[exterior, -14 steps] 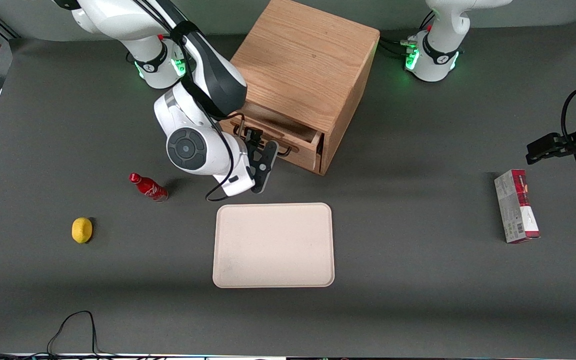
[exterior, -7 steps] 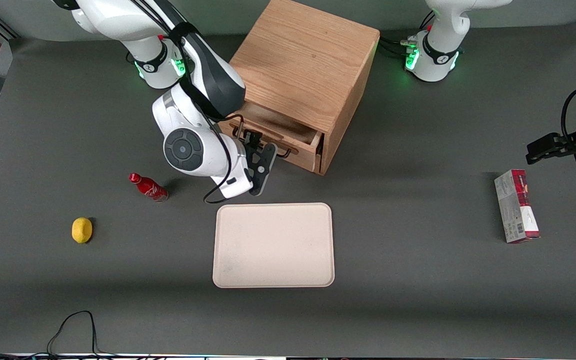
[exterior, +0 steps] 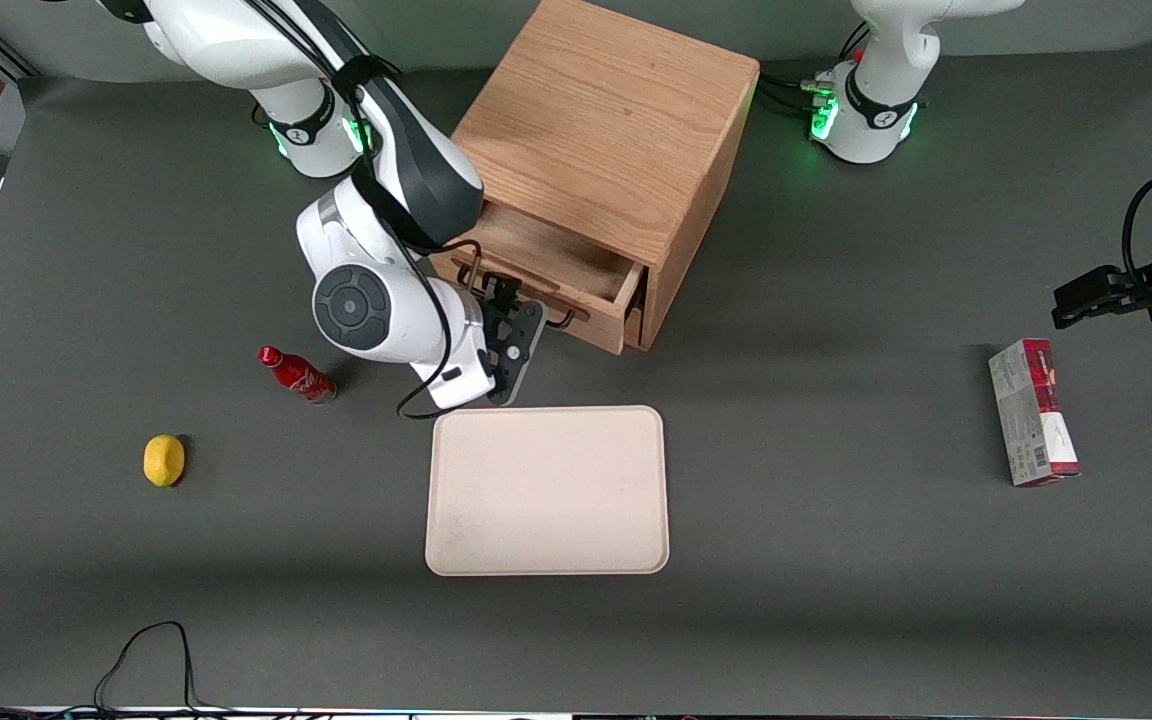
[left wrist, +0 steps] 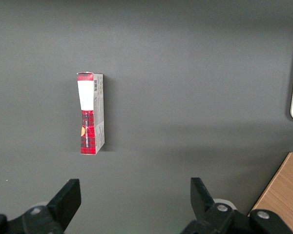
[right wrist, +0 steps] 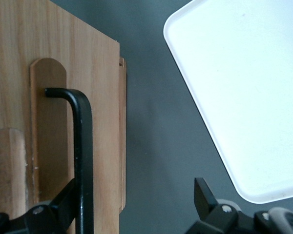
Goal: Open upper drawer
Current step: 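Pull the upper drawer outward by its handle with the right gripper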
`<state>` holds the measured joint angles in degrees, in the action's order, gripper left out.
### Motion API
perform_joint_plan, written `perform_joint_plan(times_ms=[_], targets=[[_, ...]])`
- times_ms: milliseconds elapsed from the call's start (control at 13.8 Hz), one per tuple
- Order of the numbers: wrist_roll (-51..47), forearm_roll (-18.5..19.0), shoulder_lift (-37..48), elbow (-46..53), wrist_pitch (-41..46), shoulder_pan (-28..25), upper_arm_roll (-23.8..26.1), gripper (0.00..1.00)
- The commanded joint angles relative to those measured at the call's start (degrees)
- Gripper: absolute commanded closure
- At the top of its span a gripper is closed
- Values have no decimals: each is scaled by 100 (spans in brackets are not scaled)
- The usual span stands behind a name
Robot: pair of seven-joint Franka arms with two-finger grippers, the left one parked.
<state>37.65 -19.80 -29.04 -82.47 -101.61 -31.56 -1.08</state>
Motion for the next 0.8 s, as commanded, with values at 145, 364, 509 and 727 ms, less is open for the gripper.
perform_joint_plan(times_ms=[145,364,509,727], targets=[[154,90,-110,91,-96,150,12,0],[154,117,-137,117,-96,238,12,0],[154,125,-189,187,-96,238,12,0],[154,126,-207,214,-96,238,12,0]])
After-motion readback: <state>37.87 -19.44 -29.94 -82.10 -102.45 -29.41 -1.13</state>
